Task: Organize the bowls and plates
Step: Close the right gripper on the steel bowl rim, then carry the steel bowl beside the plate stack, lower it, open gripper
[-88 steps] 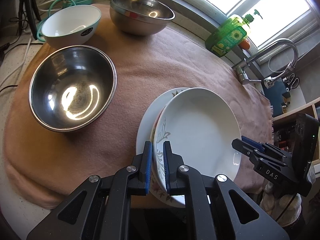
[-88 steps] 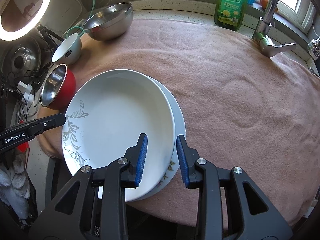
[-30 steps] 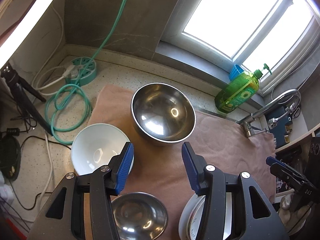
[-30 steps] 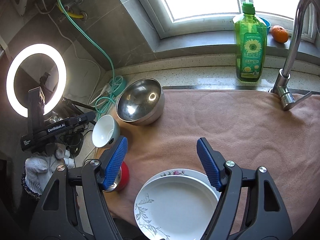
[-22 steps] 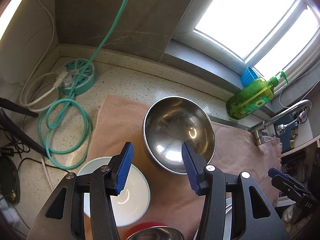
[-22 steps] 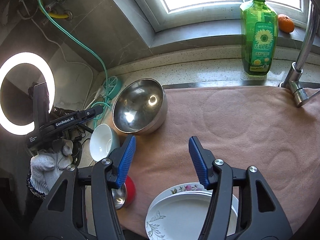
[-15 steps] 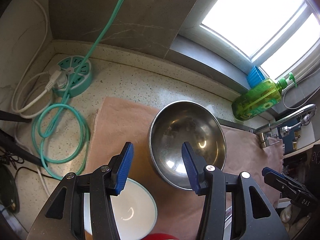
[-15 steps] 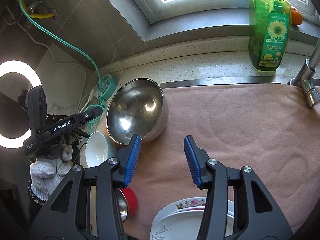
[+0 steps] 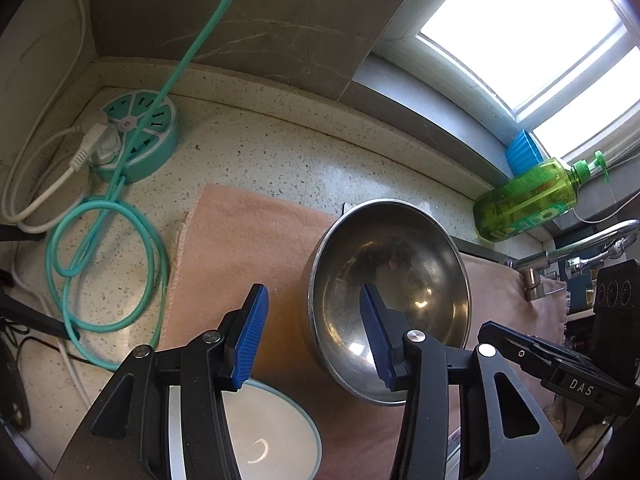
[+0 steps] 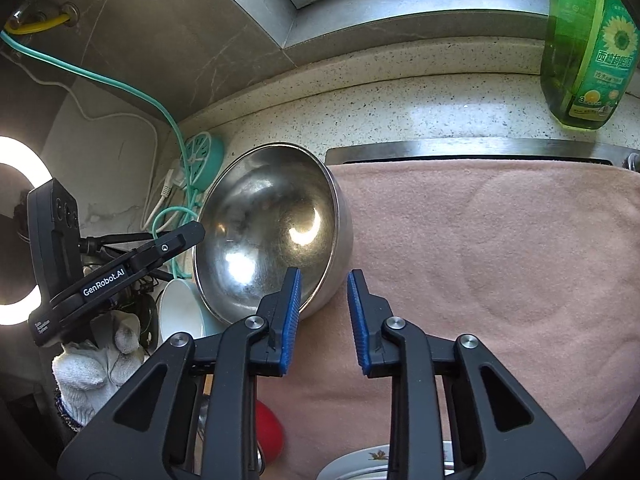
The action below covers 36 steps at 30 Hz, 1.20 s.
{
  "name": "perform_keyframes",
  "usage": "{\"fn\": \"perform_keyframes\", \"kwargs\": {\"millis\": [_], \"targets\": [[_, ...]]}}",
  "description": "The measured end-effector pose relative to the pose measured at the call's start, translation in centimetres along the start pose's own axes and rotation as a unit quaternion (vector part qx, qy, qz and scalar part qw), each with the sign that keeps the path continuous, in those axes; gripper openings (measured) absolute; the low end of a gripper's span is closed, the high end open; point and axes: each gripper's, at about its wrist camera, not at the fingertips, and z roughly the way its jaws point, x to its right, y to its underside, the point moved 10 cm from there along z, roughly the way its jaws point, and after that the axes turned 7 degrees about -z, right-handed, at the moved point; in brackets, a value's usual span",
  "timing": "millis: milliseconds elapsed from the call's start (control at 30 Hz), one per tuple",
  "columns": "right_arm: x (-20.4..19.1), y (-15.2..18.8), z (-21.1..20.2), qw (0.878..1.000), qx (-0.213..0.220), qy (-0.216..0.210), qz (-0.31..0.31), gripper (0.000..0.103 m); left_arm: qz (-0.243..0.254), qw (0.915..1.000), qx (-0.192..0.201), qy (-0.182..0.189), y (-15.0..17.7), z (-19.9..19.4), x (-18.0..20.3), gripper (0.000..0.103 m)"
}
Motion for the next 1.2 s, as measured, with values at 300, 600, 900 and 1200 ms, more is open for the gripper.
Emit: {"fn": "perform_keyframes", "kwargs": {"millis": [300,600,900,1200], "targets": [[0.5,-0.1,1.7,1.000,-0.014,-0.007,0.006,0.015,0.011,0.9998,-0.018,-0.003,0.5,1.0,0.6,0.024],[0.3,-0.1,1.7,1.000,-0.016,0.002,0.003,0.014,0.015,0.9997,-0.018,-0.009,0.6,1.1,1.1,0.021],[0.5,0.5,-0.1,1.000,-0.011,0.004,-0.001,0.014,0.015,0.9997,-0.019,-0.007,1.7,0.7,1.5,0.021],[2.1,2.1,-4.5,1.000,0.007,0.004,0.004,0.014,0.041,0.9991,-0.009,0.012,3.1,-1.3,4.9,0.021]]}}
